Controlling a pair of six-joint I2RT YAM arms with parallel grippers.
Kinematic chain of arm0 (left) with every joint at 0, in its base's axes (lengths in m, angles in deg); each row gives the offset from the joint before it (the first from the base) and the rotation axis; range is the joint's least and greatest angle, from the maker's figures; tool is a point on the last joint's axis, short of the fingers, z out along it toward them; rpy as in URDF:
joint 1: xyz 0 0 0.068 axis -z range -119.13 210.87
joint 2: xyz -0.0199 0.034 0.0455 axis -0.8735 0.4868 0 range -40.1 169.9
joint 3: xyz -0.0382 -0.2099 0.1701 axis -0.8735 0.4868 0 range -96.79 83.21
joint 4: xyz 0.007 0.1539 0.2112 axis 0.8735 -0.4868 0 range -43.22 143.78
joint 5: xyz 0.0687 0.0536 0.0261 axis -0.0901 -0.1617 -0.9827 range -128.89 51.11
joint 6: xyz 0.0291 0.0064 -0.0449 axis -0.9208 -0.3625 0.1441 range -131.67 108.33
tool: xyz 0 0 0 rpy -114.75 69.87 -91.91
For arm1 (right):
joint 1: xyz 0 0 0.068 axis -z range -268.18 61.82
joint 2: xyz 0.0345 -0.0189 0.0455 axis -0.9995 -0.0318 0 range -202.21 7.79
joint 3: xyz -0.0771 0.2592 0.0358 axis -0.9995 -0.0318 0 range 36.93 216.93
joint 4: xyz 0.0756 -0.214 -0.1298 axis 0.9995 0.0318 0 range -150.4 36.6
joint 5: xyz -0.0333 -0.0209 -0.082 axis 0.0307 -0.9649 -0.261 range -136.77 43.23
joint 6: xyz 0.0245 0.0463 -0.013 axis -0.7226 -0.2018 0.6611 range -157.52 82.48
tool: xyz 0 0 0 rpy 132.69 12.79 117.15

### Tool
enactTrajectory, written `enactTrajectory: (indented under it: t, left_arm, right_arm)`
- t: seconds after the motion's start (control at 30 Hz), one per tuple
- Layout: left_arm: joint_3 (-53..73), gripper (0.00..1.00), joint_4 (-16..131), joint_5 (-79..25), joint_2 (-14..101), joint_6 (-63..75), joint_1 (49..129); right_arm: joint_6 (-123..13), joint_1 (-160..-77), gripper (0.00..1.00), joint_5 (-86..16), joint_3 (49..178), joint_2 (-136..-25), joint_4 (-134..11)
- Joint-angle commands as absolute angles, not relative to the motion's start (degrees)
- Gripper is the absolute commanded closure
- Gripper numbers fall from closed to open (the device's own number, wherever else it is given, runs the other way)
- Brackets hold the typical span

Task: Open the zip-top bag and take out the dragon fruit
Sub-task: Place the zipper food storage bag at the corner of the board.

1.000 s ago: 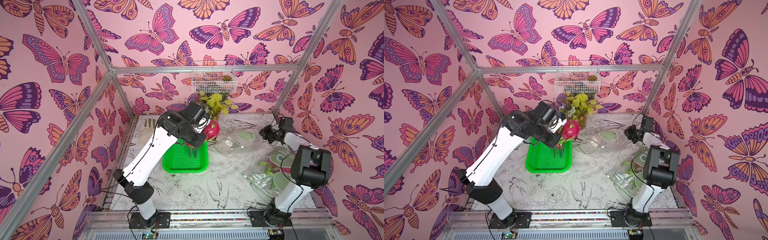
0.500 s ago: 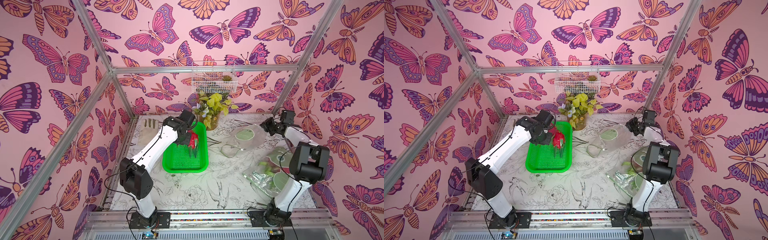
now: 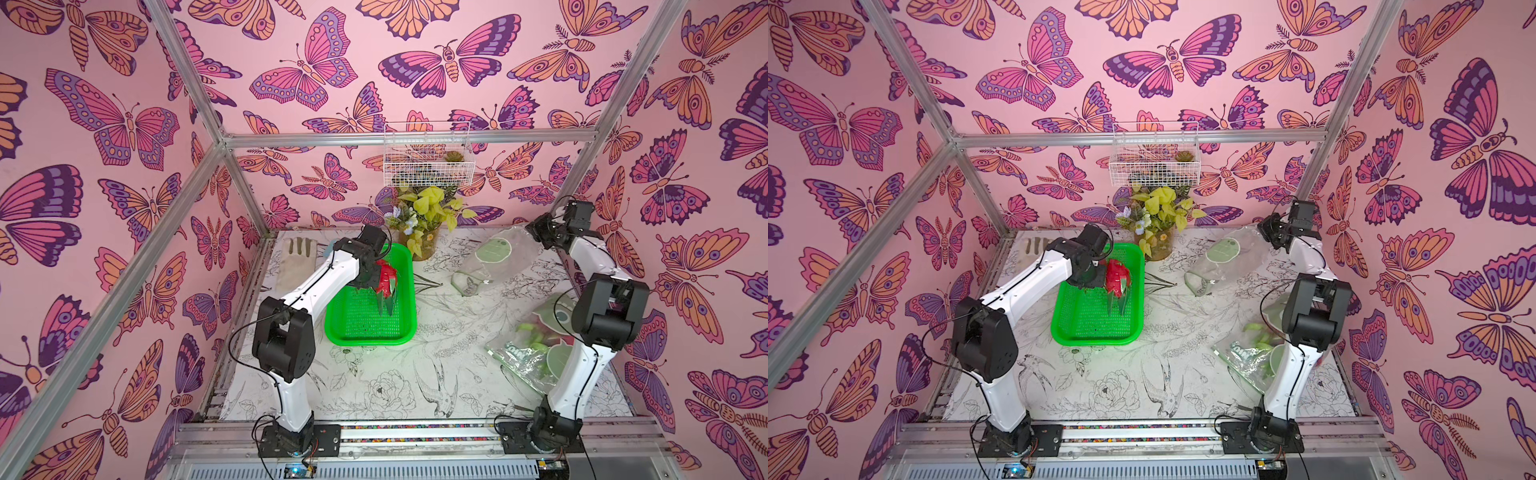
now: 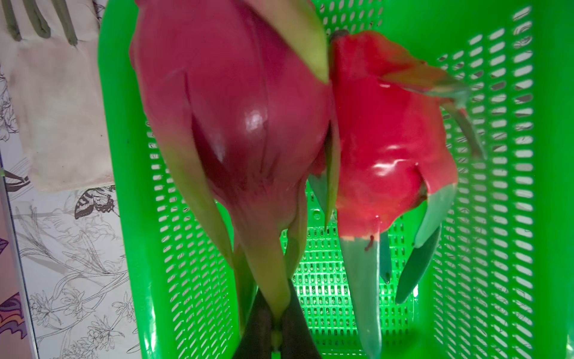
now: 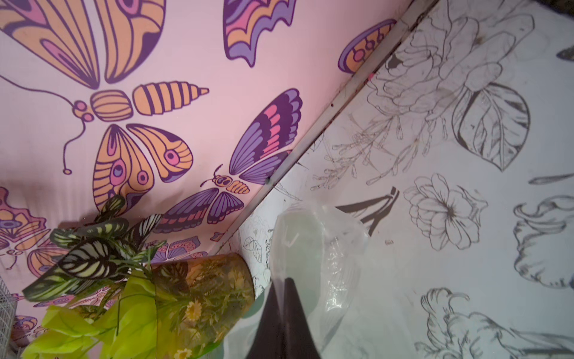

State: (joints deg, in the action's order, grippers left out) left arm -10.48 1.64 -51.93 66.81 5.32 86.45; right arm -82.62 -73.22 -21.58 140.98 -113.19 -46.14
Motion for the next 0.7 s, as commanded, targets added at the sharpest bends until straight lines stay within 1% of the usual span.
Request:
enactTrajectory:
  t: [0.0, 0.17, 0.23, 0.3, 0.37, 0.4, 0.5, 0.53, 0.6, 0.63, 0.67]
  left_arm:
    - [-8.8, 1.0, 3.7, -51.3, 67.6, 4.9, 85.1]
    - [-7.7, 1.0, 4.9, -49.0, 69.2, 4.2, 84.2]
    - [-7.6, 1.0, 5.4, -48.3, 69.8, 3.9, 84.2]
    - [-7.2, 1.0, 6.1, -47.8, 70.4, 3.9, 84.2]
    - [-6.9, 1.0, 6.6, -47.9, 70.8, 3.8, 84.2]
    - [-6.7, 1.0, 6.7, -48.2, 71.2, 3.9, 84.1]
    - [-4.9, 1.0, 8.1, -47.7, 71.0, 4.3, 84.0]
    - [-3.5, 1.0, 9.2, -47.4, 70.7, 4.4, 84.0]
    - [-1.3, 1.0, 11.1, -46.6, 70.5, 4.5, 83.7]
    - [-1.2, 0.97, 11.0, -46.6, 70.6, 4.7, 83.7]
    - [-1.1, 0.89, 11.1, -46.2, 70.6, 4.7, 83.7]
  right_arm:
    - [-82.6, -73.3, 1.0, -23.4, 145.7, -115.5, -44.9]
    - [-81.6, -73.4, 0.99, -24.5, 151.5, -118.8, -42.0]
    - [-81.3, -73.4, 0.91, -24.6, 153.2, -119.7, -41.0]
    - [-80.3, -73.5, 0.74, -25.0, 154.9, -120.0, -39.4]
    - [-79.4, -73.5, 0.6, -25.5, 156.2, -119.9, -37.6]
    - [-78.8, -73.5, 0.55, -25.5, 156.8, -119.8, -36.3]
    - [-77.5, -73.9, 0.47, -25.2, 157.5, -118.3, -32.4]
    - [-76.1, -74.2, 0.45, -25.0, 158.1, -117.7, -29.5]
    - [-72.8, -74.8, 0.39, -26.1, 159.1, -115.5, -23.0]
    - [-72.2, -74.8, 0.38, -26.2, 159.0, -114.3, -20.5]
    - [-71.4, -74.8, 0.37, -26.8, 157.9, -112.4, -18.8]
